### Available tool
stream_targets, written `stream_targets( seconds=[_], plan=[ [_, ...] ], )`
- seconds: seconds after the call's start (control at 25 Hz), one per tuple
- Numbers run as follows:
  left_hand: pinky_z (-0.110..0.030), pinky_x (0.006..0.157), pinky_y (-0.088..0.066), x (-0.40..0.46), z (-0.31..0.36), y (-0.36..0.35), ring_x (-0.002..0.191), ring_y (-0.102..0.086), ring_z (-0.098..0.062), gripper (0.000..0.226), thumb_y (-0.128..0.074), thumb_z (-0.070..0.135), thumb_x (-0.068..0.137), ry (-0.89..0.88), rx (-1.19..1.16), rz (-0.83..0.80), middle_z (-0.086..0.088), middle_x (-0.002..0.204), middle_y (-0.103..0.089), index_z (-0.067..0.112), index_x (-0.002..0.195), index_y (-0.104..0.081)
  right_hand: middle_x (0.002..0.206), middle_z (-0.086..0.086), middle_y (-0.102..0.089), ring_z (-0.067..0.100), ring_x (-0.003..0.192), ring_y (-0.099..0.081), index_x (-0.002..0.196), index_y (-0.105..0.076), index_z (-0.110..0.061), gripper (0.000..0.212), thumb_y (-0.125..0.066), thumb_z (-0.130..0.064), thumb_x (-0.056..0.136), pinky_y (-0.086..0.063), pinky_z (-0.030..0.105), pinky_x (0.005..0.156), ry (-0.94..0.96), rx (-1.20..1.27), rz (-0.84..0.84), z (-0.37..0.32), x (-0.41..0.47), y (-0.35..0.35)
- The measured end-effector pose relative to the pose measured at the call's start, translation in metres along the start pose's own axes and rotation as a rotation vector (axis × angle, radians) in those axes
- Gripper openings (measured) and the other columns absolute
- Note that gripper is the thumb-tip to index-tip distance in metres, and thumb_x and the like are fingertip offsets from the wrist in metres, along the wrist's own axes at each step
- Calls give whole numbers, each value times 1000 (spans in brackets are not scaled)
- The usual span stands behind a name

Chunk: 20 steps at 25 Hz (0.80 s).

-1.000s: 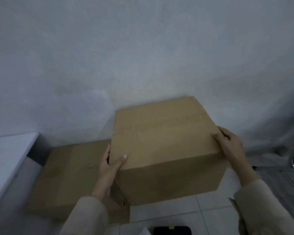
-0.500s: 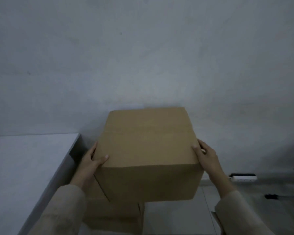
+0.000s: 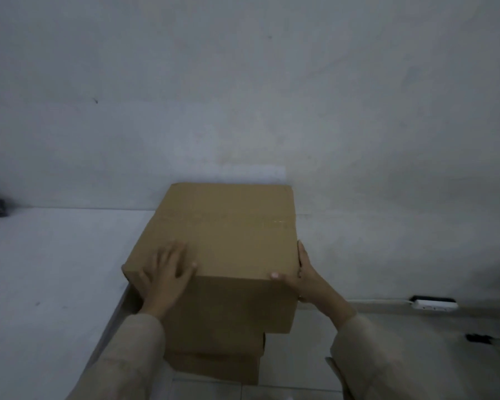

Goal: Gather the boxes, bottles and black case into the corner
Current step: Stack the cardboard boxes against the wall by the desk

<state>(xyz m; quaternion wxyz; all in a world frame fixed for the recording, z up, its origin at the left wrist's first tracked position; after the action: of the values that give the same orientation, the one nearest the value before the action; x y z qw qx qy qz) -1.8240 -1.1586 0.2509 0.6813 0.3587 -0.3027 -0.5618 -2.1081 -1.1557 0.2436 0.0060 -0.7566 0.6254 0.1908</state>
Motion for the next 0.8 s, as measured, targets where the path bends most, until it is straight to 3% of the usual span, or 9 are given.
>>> stream_targets(
  seconds=[0.16,0.24,0.36,0.6,0.8],
  plan=[
    [-60,109,14,8,-22,5,146,13,-16,66,-39,56,88,-139,219,-194,14,158,9,46,144,-5,144,3,-30,21,126,-40,148,4,-14,97,-67,-24,82,-37,32,105,78,-12,68,-20,18,-33],
    [-64,110,10,21,-33,12,146,11,-16,66,-37,57,88,-168,289,-219,13,158,9,46,144,-2,132,-1,-33,16,120,-40,146,-2,-12,89,-65,-19,84,-37,27,99,114,8,74,-27,22,-42],
    [-64,109,8,29,-39,13,147,10,-16,61,-33,54,90,-172,323,-211,14,158,7,49,142,-2,129,-5,-27,14,121,-36,145,2,-13,86,-61,-18,87,-36,26,100,146,9,45,-27,21,-49],
    [-65,110,4,31,-36,10,147,9,-18,59,-27,54,92,-164,420,-205,12,159,9,48,143,2,128,0,-30,25,127,-37,146,4,-13,81,-55,-19,90,-36,32,101,143,11,59,-26,20,-50],
    [-53,116,-3,-7,-22,-5,147,9,-24,56,-29,33,99,-134,298,-41,1,160,7,35,147,0,141,14,-40,35,126,-44,147,-5,-17,76,-54,-33,91,-40,44,102,75,-60,265,-10,13,-56]
  ],
)
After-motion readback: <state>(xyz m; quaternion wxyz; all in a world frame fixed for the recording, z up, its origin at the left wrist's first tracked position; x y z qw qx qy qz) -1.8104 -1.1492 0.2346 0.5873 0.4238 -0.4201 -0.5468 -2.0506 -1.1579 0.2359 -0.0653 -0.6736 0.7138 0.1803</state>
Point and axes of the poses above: each hand's wrist, its own x-axis towards the middle knuckle, its own y-axis out of the back of the hand, z = x × y, the point moved 2 cm from there along x, towards the middle knuckle
